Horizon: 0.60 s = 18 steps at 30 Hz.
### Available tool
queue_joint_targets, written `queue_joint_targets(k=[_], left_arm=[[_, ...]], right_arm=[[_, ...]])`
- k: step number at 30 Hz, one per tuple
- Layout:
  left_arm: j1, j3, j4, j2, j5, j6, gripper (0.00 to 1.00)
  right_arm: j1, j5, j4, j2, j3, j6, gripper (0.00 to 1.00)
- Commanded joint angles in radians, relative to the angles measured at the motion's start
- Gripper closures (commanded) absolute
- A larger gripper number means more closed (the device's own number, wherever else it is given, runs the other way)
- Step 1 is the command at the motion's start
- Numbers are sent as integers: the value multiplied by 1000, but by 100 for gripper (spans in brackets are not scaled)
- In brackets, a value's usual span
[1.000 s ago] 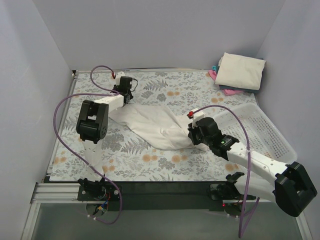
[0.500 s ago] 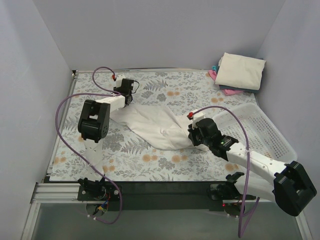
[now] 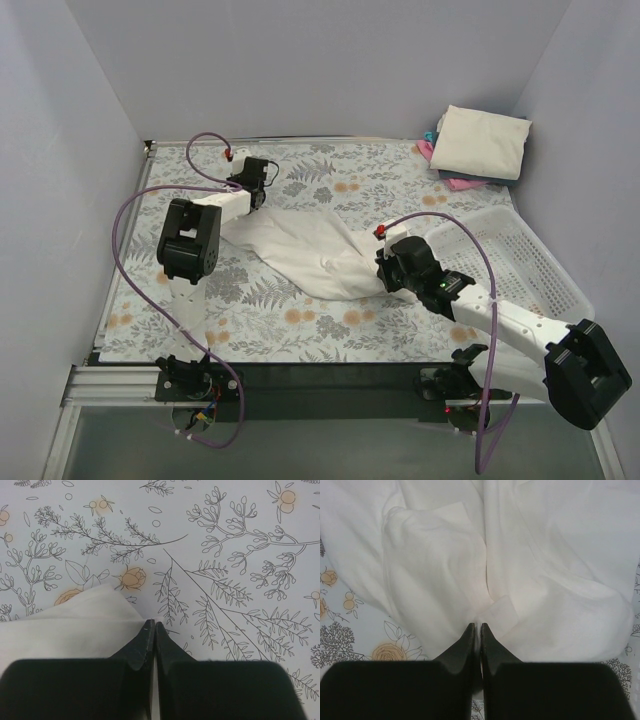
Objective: Fold and stack the t-shirts
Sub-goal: Flatten the tshirt out
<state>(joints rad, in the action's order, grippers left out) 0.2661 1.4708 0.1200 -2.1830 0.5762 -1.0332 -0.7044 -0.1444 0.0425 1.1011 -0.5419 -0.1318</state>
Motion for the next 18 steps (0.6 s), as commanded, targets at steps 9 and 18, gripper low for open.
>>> queue_joint_targets(k=[9, 18], left_arm=[[13, -194, -91, 331, 33, -14, 100], [5, -342, -114, 520, 66, -22, 100]], right_arm=[[0, -40, -33, 11, -6, -9, 99], [0, -89, -33, -1, -23, -25, 99]])
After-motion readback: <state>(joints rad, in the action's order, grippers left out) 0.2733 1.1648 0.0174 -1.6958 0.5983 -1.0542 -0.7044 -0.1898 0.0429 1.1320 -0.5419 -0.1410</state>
